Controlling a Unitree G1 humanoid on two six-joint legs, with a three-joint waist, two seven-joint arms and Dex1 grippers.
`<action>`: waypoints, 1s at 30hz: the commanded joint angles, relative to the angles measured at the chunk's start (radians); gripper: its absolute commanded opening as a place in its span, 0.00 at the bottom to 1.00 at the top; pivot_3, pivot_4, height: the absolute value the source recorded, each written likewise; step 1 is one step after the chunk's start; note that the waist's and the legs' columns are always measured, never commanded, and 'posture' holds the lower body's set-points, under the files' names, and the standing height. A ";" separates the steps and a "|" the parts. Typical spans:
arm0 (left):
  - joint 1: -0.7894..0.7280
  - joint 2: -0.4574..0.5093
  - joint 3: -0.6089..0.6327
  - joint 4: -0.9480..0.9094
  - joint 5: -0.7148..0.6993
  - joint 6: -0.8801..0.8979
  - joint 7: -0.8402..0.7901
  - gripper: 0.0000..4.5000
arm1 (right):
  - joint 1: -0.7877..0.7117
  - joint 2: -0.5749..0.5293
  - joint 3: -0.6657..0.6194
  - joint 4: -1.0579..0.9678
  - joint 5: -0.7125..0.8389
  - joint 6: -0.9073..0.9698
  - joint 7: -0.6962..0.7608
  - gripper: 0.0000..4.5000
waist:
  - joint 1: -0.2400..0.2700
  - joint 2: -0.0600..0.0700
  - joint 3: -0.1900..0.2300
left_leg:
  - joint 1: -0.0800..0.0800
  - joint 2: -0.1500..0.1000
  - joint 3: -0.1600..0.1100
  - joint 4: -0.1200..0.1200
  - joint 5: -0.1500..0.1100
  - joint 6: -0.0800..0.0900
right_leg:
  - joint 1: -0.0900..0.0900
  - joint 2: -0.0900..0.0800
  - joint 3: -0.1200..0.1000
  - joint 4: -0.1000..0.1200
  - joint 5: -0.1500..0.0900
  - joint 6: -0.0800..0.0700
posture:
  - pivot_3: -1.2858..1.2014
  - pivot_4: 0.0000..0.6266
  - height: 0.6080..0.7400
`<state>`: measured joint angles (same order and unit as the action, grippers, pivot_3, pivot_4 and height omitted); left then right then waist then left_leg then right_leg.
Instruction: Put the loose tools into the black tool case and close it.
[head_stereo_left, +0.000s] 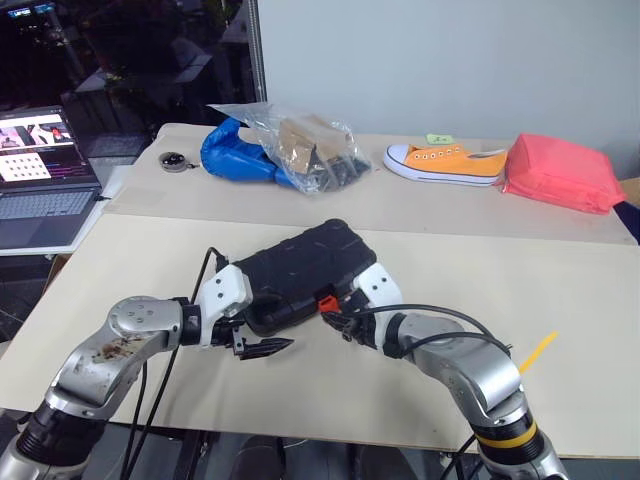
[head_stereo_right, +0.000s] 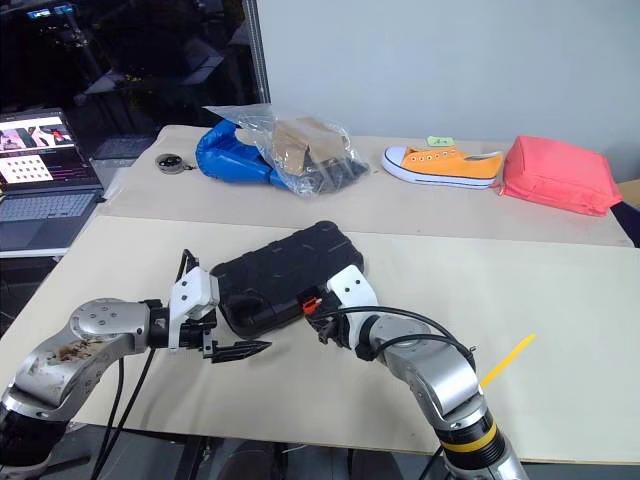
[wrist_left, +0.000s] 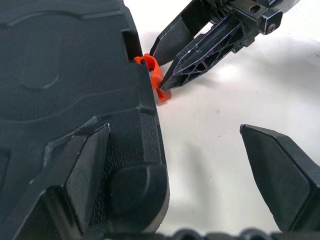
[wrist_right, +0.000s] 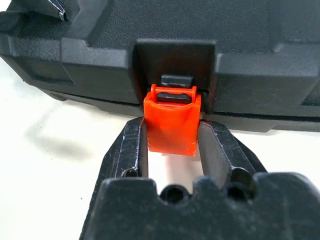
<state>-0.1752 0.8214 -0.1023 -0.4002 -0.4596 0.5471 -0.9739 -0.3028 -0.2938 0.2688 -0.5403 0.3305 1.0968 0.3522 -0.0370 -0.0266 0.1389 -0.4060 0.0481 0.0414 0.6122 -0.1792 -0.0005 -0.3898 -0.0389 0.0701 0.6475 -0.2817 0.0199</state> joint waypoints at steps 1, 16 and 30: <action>0.030 -0.001 -0.069 0.067 0.048 0.030 -0.009 1.00 | -0.043 0.019 -0.041 -0.100 0.038 -0.002 0.003 0.37 | 0.001 0.000 0.000 | 0.000 0.000 0.000 0.000 0.000 0.000 | 0.000 0.000 0.000 0.000 0.000 0.000 | 0.52 0.24 1.00; 0.041 -0.006 -0.060 0.080 0.061 0.010 -0.019 1.00 | -0.011 -0.046 -0.010 -0.107 0.046 0.035 -0.004 0.91 | -0.003 0.000 -0.004 | 0.002 0.001 0.000 0.000 0.000 0.000 | 0.002 0.000 0.000 0.000 -0.003 0.005 | 0.52 0.24 1.00; 0.049 -0.001 -0.053 0.070 0.060 0.014 -0.017 1.00 | 0.028 0.017 0.043 0.015 -0.024 -0.039 -0.078 0.91 | -0.005 0.000 -0.004 | 0.002 0.001 0.000 0.000 0.000 0.000 | 0.001 -0.001 0.000 0.000 -0.003 0.005 | 0.52 0.24 1.00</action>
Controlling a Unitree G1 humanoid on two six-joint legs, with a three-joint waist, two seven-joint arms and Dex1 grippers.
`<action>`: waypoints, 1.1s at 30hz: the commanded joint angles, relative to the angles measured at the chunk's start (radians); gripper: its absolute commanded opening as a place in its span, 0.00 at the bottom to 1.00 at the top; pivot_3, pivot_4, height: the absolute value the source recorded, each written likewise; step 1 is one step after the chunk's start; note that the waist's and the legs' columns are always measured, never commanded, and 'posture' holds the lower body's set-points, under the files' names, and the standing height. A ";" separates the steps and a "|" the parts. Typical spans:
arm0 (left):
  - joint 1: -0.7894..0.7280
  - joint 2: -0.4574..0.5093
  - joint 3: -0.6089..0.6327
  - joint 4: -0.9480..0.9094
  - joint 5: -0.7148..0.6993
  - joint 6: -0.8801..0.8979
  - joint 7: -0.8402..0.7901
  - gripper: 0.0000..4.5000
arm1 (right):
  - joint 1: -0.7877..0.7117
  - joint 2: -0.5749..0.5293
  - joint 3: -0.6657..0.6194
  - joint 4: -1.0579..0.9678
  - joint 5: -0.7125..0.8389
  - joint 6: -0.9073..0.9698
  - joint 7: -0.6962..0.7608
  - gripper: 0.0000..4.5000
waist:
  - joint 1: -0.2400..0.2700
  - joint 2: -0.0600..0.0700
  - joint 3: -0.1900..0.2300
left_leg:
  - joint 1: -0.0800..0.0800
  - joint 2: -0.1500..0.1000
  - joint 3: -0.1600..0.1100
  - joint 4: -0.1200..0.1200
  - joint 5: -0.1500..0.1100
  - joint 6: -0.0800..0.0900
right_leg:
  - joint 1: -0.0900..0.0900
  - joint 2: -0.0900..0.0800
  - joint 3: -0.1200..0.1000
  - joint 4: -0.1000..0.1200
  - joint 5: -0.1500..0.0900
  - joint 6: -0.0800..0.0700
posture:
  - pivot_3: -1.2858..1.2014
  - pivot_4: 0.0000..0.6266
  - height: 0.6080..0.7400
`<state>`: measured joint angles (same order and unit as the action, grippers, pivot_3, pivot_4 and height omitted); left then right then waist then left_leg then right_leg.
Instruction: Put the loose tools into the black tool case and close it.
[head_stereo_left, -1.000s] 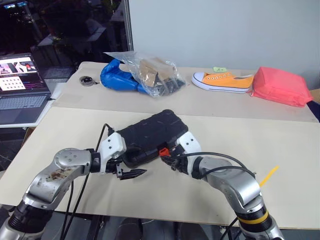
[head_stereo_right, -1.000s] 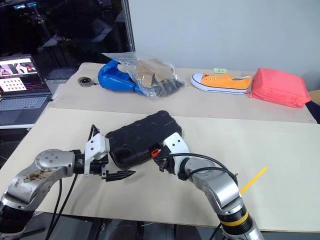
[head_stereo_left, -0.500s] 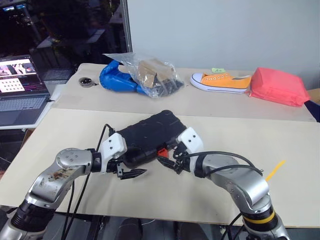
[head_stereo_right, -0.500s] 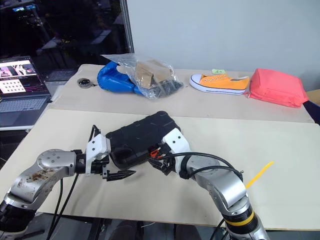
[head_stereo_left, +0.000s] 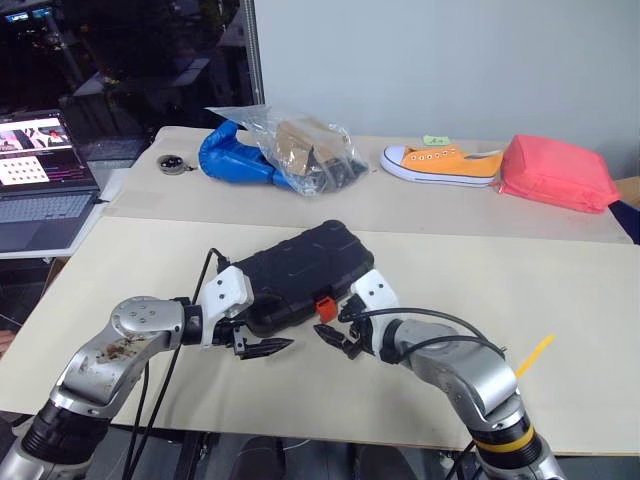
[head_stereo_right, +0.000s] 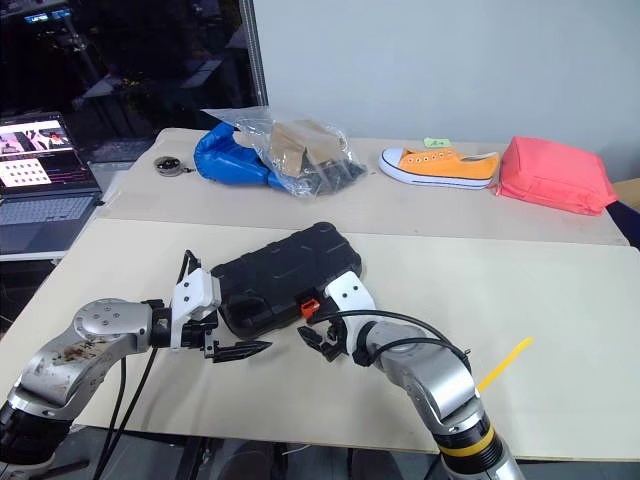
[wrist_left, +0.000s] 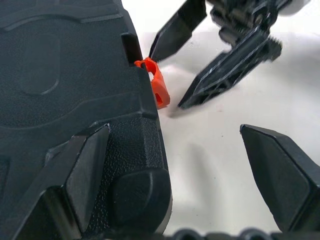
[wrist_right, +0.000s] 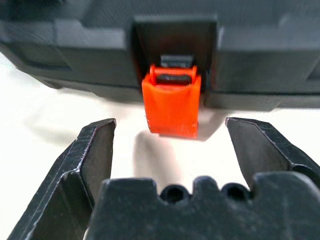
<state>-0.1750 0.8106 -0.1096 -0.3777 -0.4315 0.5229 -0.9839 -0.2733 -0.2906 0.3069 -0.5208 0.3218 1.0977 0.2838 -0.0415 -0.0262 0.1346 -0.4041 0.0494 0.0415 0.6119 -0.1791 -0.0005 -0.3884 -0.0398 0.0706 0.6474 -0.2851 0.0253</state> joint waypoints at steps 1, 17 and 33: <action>0.050 0.010 -0.045 0.048 0.033 0.037 -0.007 1.00 | 0.001 0.019 0.010 0.003 -0.020 -0.047 -0.011 0.91 | -0.001 0.000 0.000 | 0.000 0.000 0.000 0.000 0.000 0.000 | 0.000 0.000 0.000 0.000 0.000 0.000 | 0.52 0.24 1.00; 0.046 0.005 -0.039 0.035 0.029 0.050 0.003 1.00 | 0.009 0.053 0.002 0.013 -0.049 -0.059 -0.015 0.28 | -0.003 0.000 0.000 | 0.000 0.000 0.000 0.000 0.000 0.000 | 0.000 0.000 0.000 0.000 0.000 0.001 | 0.52 0.24 1.00; 0.056 0.000 -0.053 0.052 0.042 0.037 0.002 1.00 | -0.006 0.000 -0.012 -0.113 -0.038 -0.055 0.002 0.26 | -0.001 0.000 0.000 | -0.001 0.000 0.000 -0.001 0.000 0.000 | -0.001 -0.002 0.000 -0.001 -0.001 0.000 | 0.52 0.24 1.00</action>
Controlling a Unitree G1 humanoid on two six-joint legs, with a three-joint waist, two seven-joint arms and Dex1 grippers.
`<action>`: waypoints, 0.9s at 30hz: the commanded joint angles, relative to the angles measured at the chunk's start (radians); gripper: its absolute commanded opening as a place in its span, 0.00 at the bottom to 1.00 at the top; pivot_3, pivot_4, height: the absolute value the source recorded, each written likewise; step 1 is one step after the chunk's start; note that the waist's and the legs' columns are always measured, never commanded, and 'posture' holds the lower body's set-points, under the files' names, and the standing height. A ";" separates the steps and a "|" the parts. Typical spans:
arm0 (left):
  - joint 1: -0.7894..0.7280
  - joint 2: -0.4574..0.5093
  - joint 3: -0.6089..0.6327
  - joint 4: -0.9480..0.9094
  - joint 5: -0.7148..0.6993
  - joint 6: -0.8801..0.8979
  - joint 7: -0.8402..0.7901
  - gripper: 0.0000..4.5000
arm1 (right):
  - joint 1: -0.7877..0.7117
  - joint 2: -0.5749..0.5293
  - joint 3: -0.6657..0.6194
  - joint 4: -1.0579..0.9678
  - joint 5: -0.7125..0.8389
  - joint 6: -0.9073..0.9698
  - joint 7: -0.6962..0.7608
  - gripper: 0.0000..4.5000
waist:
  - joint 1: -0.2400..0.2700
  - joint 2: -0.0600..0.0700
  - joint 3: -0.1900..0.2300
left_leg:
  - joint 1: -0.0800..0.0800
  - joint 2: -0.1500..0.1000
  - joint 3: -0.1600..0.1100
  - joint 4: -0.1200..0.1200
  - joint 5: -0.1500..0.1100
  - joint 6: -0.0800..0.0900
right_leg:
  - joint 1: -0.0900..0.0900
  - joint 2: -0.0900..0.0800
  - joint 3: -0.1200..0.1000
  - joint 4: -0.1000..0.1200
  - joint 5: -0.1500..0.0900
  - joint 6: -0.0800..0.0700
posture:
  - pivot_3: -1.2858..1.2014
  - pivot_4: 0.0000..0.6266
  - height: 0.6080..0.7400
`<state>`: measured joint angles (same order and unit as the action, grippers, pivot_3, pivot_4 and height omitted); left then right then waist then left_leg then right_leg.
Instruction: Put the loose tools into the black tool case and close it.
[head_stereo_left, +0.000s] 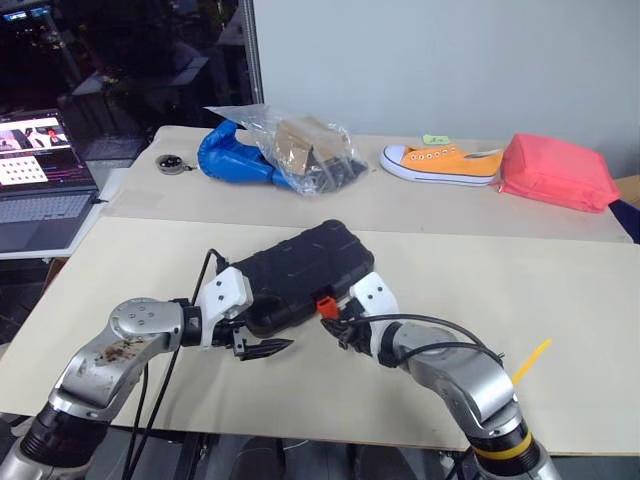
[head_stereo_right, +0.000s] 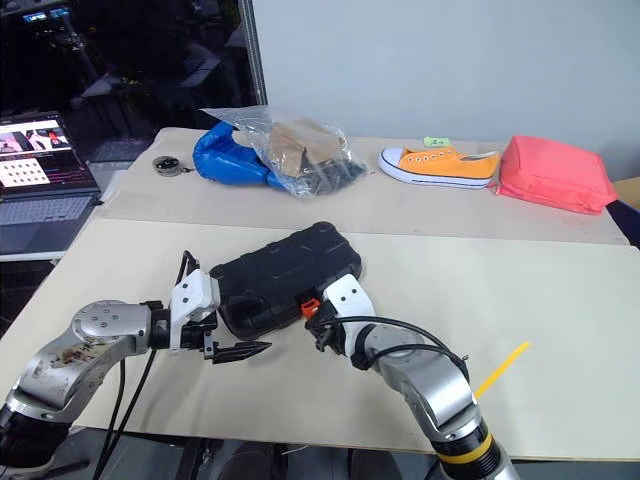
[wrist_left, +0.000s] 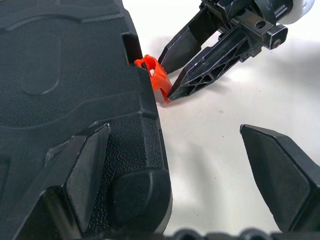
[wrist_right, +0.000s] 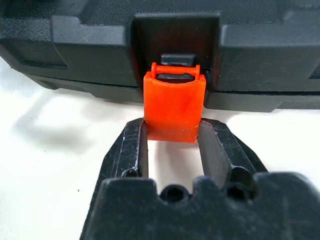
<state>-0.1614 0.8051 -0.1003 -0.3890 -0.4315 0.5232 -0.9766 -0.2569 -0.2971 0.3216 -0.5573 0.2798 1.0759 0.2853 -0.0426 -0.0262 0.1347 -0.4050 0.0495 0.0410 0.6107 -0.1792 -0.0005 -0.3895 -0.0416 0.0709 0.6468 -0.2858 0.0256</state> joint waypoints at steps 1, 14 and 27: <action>0.041 0.005 -0.063 0.065 0.043 0.035 -0.006 1.00 | -0.024 0.009 -0.027 -0.078 0.004 -0.038 0.000 0.26 | 0.000 0.000 0.000 | 0.000 0.000 0.000 0.000 0.000 0.000 | 0.000 0.000 0.000 0.000 0.000 0.000 | 0.52 0.24 1.00; 0.046 -0.006 -0.072 0.080 0.053 0.022 -0.006 1.00 | -0.030 0.001 -0.030 -0.103 0.015 -0.043 0.018 0.26 | 0.001 0.000 0.000 | 0.000 0.000 -0.001 0.000 0.000 0.000 | 0.000 -0.001 0.000 -0.001 0.000 0.001 | 0.52 0.24 1.00; 0.051 -0.019 -0.071 0.088 0.063 0.014 0.000 1.00 | -0.054 0.045 -0.048 0.006 0.025 -0.030 0.041 0.65 | -0.003 0.000 0.000 | 0.005 0.001 -0.003 -0.001 0.000 0.000 | 0.002 -0.001 0.000 0.000 0.001 -0.001 | 0.52 0.24 1.00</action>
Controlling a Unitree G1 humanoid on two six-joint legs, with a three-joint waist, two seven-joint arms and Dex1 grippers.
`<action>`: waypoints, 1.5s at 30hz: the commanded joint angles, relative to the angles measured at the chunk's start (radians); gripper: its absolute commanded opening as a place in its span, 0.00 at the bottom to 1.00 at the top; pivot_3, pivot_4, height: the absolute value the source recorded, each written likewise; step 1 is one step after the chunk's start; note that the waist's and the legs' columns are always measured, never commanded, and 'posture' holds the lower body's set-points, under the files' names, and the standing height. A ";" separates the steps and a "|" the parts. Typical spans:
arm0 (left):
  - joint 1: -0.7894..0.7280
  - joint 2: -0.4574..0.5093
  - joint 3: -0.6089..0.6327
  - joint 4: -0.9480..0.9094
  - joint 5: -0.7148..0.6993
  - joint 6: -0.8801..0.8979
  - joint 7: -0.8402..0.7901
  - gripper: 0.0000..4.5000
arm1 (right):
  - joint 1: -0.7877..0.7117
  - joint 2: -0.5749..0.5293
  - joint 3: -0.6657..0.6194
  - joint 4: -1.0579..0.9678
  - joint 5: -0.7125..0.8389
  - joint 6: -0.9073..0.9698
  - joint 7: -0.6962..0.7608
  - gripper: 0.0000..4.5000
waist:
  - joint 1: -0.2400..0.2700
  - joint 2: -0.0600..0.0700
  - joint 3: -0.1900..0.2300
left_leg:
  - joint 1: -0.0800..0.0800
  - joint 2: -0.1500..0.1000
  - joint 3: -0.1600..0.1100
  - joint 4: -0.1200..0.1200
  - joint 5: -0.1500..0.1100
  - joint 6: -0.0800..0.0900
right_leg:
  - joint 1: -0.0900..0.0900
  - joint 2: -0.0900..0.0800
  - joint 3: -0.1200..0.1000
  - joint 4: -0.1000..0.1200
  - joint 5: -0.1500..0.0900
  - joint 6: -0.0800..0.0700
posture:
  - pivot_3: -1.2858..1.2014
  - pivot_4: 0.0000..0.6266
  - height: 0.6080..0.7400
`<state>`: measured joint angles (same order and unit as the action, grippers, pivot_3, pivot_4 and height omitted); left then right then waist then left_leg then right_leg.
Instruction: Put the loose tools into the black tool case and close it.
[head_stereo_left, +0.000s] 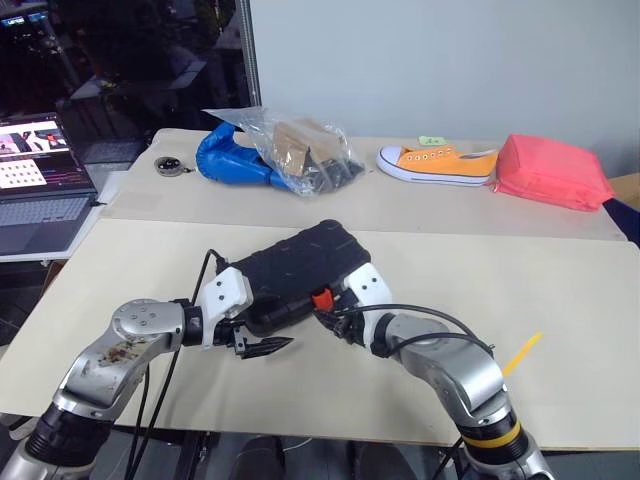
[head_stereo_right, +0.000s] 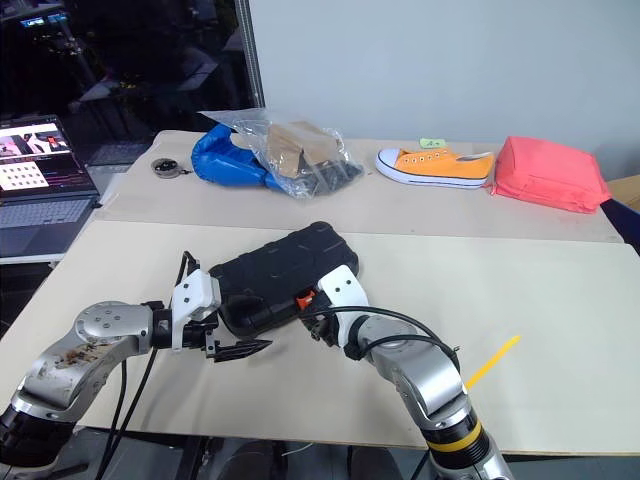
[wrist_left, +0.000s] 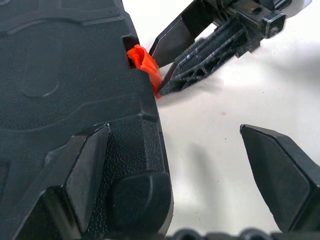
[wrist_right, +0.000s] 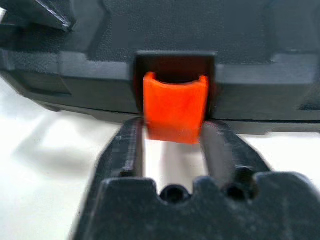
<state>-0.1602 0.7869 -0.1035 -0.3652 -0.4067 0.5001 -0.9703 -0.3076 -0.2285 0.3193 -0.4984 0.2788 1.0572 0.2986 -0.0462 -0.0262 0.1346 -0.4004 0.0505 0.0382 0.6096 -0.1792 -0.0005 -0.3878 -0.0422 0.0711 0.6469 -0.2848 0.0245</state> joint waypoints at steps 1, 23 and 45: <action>0.052 -0.002 -0.066 0.064 0.039 0.037 -0.005 1.00 | 0.006 -0.040 -0.055 -0.070 0.037 0.005 0.041 0.65 | 0.001 0.000 0.000 | 0.000 0.000 0.000 0.000 0.000 0.000 | 0.000 0.000 0.000 0.000 0.000 0.000 | 0.52 0.24 1.00; 0.014 -0.011 -0.062 0.029 0.027 0.095 0.015 1.00 | -0.082 -0.004 -0.041 0.089 0.038 -0.038 0.039 0.01 | 0.003 0.001 0.000 | -0.001 0.000 0.000 -0.001 0.000 0.000 | -0.001 -0.001 0.000 0.000 -0.001 0.000 | 0.52 0.24 1.00; 0.023 -0.016 -0.058 0.011 0.024 0.110 0.027 1.00 | 0.003 -0.095 -0.115 -0.010 0.107 -0.032 0.133 0.01 | 0.005 0.000 0.000 | -0.005 -0.001 0.000 -0.002 0.000 0.000 | -0.002 -0.001 0.000 -0.003 -0.002 0.002 | 0.52 0.24 1.00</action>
<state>-0.1741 0.7656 -0.1087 -0.4006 -0.3989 0.5451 -0.9399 -0.2923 -0.3349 0.2184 -0.4836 0.3750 1.0337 0.4347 -0.0412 -0.0257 0.1349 -0.4053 0.0497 0.0378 0.6079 -0.1791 -0.0004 -0.3897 -0.0430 0.0708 0.6441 -0.2868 0.0264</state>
